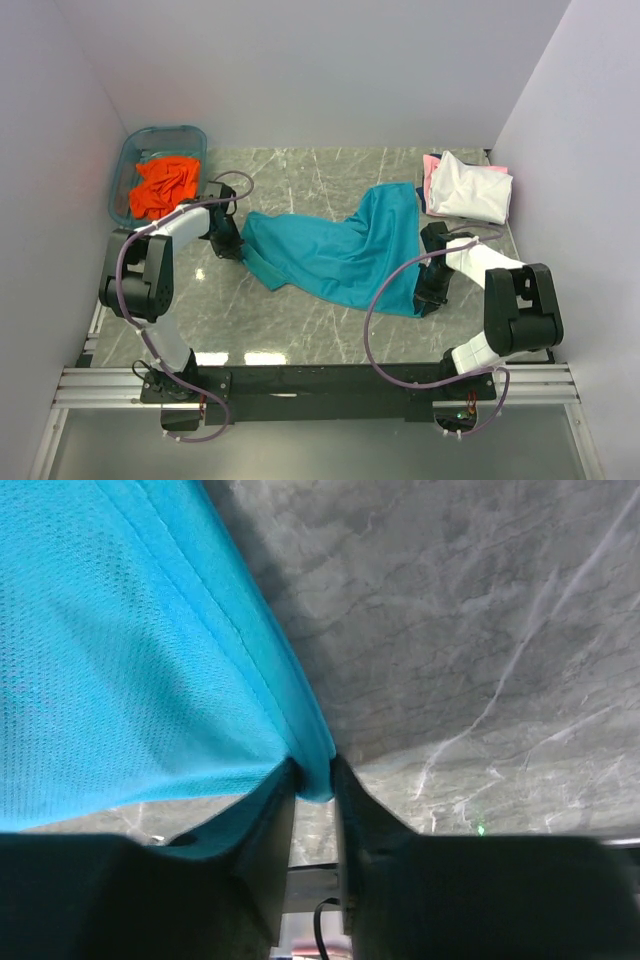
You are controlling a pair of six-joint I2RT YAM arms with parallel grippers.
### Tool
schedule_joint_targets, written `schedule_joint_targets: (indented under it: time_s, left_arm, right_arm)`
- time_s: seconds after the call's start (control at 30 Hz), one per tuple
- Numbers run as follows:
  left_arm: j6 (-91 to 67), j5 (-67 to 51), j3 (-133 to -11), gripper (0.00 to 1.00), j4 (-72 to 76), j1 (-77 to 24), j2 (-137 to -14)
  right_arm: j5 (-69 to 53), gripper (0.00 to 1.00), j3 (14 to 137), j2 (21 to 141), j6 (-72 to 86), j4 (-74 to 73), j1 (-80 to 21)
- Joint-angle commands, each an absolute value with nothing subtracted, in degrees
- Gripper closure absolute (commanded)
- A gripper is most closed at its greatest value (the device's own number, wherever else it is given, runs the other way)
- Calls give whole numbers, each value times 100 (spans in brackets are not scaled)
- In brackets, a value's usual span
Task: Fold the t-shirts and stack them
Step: Flatten the tshirt out
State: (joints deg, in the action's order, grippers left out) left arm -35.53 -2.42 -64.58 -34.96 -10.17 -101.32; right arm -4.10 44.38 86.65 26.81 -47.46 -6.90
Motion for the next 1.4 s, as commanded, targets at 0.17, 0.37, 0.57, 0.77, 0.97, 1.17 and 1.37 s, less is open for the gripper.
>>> schedule_joint_targets:
  time_s: [0.17,0.37,0.57,0.77,0.97,1.17,1.37]
  left_arm:
    - [-3384,-422,-6724,100,-3437,-1011,-10073]
    - [-3454,-554,-7066,100,-3507,-1002,-9564]
    - [-3630,-571,-8146,100,-3796,-949,-9176]
    - [-3832,-466,-9456,100,-3806,-818,-8755]
    - [-4166,-440,-10028,100,-3428,-651,-7956]
    - [-4412,-168,-9853,100,-2454,-633,-6727]
    - [-4447,165,-9826,100,-1952,-633,-5846]
  right_arm:
    - [-483,100,4350,8701,2760,-4500,-747]
    - [-721,100,5184,8218,2751,-5088,-738]
    - [-554,100,7333,8182,2698,-6010,-721]
    - [-562,100,9832,8648,2716,-6635,-668]
    - [-764,100,11688,8675,2611,-6628,-668]
    - [-844,100,11822,7824,2566,-5820,-677]
    - [-730,100,11391,6804,2496,-4896,-668]
